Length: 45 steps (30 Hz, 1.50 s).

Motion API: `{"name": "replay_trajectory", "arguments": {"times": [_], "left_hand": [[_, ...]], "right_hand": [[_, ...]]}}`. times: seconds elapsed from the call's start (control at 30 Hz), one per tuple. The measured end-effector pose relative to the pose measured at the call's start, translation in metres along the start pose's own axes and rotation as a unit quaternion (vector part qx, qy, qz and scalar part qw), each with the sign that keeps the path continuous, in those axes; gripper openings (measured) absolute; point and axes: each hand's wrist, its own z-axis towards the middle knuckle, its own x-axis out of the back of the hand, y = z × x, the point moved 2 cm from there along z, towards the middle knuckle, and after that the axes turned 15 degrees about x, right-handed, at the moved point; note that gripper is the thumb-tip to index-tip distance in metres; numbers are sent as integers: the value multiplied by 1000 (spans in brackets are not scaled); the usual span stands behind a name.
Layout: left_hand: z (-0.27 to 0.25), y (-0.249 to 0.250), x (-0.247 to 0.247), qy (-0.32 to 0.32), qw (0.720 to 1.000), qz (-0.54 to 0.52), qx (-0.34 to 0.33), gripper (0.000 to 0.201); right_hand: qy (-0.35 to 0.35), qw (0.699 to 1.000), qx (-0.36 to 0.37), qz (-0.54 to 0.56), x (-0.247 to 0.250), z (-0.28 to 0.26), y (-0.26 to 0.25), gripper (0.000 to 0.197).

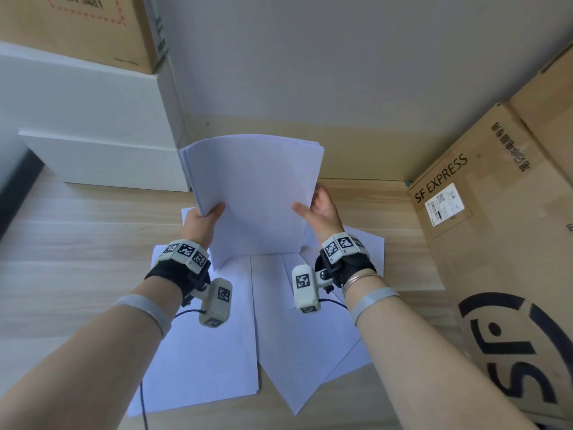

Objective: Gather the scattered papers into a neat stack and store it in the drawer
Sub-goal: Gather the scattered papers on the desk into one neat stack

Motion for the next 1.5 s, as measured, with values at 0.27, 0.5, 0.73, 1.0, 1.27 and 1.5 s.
{"name": "replay_trajectory", "arguments": {"times": [0.27, 0.5, 0.73, 1.0, 1.27, 1.5], "left_hand": [[-16, 0, 11, -95, 995, 1, -34, 21], [-5, -20, 13, -54, 997, 63, -1, 22], [3, -19, 39, -13, 994, 109, -12, 30], [4, -71, 94, 61, 985, 137, 87, 26], [1, -108, 145, 80, 975, 163, 128, 32], [-2, -130, 171, 92, 968, 165, 166, 39]], "right_hand": [[-8, 986, -85, -140, 0, -4, 13, 43], [1, 976, -144, -162, -15, -22, 35, 23], [-16, 972, -117, -202, -34, -8, 44, 41], [-125, 939, -115, -299, -67, -32, 81, 30], [-196, 853, -171, -451, -92, -68, 108, 43], [-179, 827, -173, -504, -110, -90, 118, 78]]}}
